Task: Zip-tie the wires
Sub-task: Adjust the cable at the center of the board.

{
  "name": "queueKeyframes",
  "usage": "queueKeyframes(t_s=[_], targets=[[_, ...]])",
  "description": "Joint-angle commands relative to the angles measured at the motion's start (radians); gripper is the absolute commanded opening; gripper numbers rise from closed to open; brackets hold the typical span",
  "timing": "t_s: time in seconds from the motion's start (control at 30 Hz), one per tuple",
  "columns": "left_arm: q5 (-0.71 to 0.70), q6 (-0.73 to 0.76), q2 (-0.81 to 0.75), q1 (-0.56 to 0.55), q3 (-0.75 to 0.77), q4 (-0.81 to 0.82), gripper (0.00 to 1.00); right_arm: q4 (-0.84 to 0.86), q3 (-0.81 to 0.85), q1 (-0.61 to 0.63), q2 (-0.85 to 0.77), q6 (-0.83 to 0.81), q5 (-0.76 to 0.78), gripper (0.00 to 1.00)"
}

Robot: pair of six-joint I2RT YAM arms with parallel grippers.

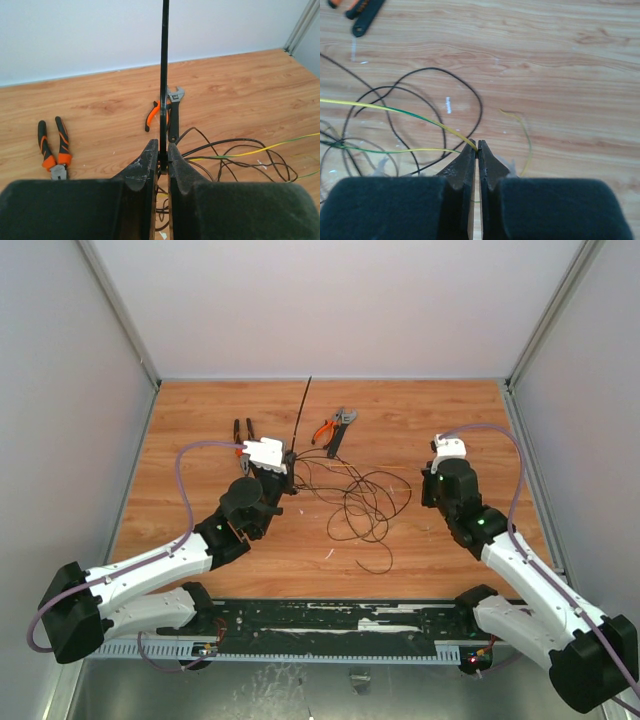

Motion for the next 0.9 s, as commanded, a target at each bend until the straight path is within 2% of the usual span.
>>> queueKeyframes(t_s=[0.0,0.27,0.5,0.87], targets=[[-0.021,0.010,-0.020,0.010,-0.010,0.026,0.00,-0.040,0.037,-0.013,0.011,0.001,0.167,0.00],[-0.018,0.010,-0.019,0.013,-0.007,0.030,0.00,-0.023,0.030,-0.014,0.004,0.011,0.186,0.00],[-0.016,0.010,-0.019,0.013,-0.007,0.032,0.00,0.025,0.012,-0.015,-0.003,0.021,0.082,0.00],[-0.016,0.010,-0.019,0.017,-0.012,0.027,0.00,0.021,0.005,-0.020,0.001,0.019,0.070,0.00]])
